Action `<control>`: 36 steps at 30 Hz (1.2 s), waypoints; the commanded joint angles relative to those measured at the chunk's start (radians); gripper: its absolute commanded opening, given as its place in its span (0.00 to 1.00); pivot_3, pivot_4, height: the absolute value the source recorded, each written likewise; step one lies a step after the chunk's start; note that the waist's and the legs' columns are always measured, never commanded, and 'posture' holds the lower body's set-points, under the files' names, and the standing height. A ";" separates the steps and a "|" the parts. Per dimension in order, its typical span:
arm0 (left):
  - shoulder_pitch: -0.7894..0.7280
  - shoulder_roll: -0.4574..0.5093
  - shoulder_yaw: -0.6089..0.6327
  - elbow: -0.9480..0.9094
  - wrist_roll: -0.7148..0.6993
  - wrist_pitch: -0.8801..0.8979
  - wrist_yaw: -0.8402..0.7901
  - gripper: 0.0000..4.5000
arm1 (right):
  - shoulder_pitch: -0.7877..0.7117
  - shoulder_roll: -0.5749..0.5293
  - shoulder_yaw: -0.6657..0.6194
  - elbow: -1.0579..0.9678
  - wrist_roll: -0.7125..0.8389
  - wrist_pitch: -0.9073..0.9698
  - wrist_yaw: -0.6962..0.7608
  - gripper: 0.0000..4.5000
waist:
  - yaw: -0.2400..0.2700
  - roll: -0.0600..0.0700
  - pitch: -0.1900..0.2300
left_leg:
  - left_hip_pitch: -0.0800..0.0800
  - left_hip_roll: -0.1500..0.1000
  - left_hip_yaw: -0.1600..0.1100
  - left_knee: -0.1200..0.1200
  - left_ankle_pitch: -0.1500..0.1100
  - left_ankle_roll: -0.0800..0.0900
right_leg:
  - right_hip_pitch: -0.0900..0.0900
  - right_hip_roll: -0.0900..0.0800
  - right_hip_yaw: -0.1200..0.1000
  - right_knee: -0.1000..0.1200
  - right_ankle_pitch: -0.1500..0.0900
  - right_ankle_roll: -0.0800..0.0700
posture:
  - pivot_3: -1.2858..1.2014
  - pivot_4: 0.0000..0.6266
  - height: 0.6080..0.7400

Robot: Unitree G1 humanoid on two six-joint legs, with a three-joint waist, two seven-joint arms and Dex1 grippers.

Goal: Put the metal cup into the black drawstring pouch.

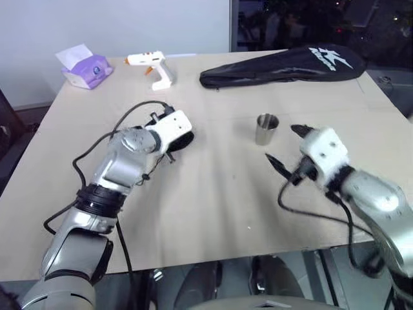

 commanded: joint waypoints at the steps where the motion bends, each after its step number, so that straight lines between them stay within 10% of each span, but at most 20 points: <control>1: -0.040 -0.006 0.028 -0.060 -0.028 0.108 -0.023 0.02 | -0.137 -0.012 0.092 0.160 -0.055 -0.029 0.070 1.00 | -0.003 0.000 0.000 | 0.000 0.000 0.000 -0.001 0.000 0.000 | 0.000 0.000 0.001 0.000 0.000 0.000 | 0.52 0.24 1.00; 5: -0.046 -0.030 0.038 -0.080 -0.025 0.164 0.018 0.00 | -0.248 -0.020 0.201 0.389 -0.138 -0.168 0.178 0.86 | -0.006 0.000 0.000 | -0.007 0.000 0.000 -0.001 0.000 0.000 | -0.008 -0.002 0.003 0.000 0.000 0.000 | 0.52 0.24 1.00; 14: -0.088 -0.088 0.035 -0.109 -0.030 0.243 0.080 0.00 | -0.382 0.002 0.291 0.685 -0.271 -0.420 0.338 0.02 | -0.006 0.000 0.000 | -0.014 -0.001 0.003 0.001 0.000 0.000 | -0.018 -0.002 0.004 0.005 0.000 0.000 | 0.52 0.24 1.00; 29: -0.244 -0.181 0.059 0.089 -0.140 0.281 0.051 0.00 | -0.269 0.092 0.041 0.336 -0.148 -0.140 0.331 0.02 | -0.007 0.000 0.000 | -0.015 -0.001 0.004 0.007 0.000 -0.001 | -0.021 -0.003 0.006 0.014 0.000 0.000 | 0.52 0.24 1.00; 36: -0.256 -0.181 0.019 0.114 -0.132 0.230 0.048 0.00 | -0.214 0.065 0.123 0.160 -0.140 -0.003 0.346 0.02 | -0.004 0.000 0.000 | -0.016 -0.002 0.004 0.007 0.000 -0.001 | -0.021 -0.003 0.007 0.015 0.000 0.000 | 0.52 0.24 1.00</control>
